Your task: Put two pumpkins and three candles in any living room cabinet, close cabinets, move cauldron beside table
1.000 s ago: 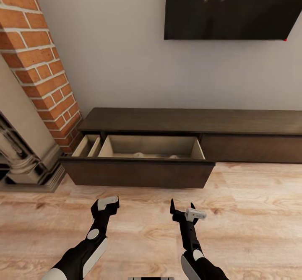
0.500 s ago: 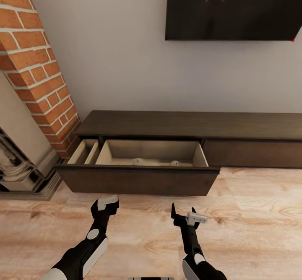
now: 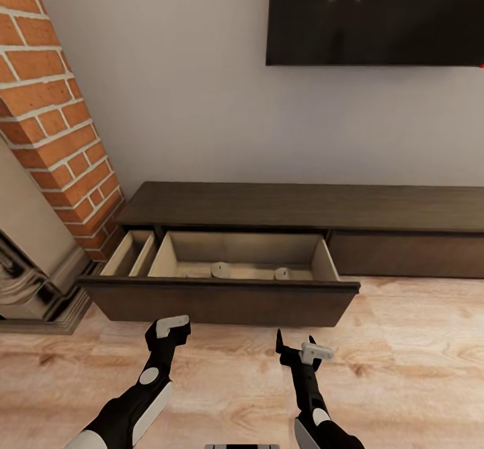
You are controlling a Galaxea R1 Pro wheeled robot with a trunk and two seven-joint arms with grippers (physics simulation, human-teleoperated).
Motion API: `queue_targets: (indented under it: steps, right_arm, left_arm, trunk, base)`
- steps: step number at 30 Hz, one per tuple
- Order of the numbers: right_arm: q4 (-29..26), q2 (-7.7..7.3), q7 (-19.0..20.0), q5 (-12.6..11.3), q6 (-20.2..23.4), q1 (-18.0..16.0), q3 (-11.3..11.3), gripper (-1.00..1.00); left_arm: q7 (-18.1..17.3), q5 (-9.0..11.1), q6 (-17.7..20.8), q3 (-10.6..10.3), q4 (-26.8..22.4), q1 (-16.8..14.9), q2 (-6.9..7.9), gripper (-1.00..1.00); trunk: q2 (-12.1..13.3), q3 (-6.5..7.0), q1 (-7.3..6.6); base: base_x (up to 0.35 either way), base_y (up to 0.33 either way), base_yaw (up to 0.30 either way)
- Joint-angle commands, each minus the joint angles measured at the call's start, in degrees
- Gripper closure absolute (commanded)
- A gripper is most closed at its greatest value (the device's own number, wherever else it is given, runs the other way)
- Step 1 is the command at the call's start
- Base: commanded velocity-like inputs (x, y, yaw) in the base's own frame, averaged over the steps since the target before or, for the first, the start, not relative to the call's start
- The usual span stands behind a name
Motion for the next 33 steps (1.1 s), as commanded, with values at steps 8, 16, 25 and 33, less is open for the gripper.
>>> queue_targets:
  steps: [8, 16, 25, 33]
  right_arm:
    - [0.0, -0.04, -0.5, -0.2, -0.2, -0.1, 0.5, -1.0]
    - [0.0, -0.04, -0.5, -0.2, -0.2, -0.1, 0.5, -1.0]
    - [0.0, -0.04, -0.5, -0.2, -0.2, -0.1, 0.5, -1.0]
    - [0.0, -0.04, -0.5, -0.2, -0.3, -0.1, 0.5, -1.0]
  left_arm:
    - [0.4, 0.6, -0.3, -0.5, 0.1, -0.1, 0.09, -1.0]
    - [0.4, 0.6, -0.3, -0.5, 0.2, -0.1, 0.09, -1.0]
    - [0.4, 0.6, -0.3, -0.5, 0.3, -0.1, 0.09, -1.0]
    - [0.4, 0.5, -0.4, -0.5, 0.2, -0.1, 0.08, -1.0]
  trunk:
    - [0.0, -0.04, 0.0]
    - [0.0, -0.04, 0.0]
    - [0.0, -0.04, 0.0]
    - [-0.4, -0.22, 0.22]
  base:
    - [0.092, 0.0, 0.0]
    - [0.124, 0.0, 0.0]
    - [0.036, 0.0, 0.0]
    - [0.003, 0.0, 0.0]
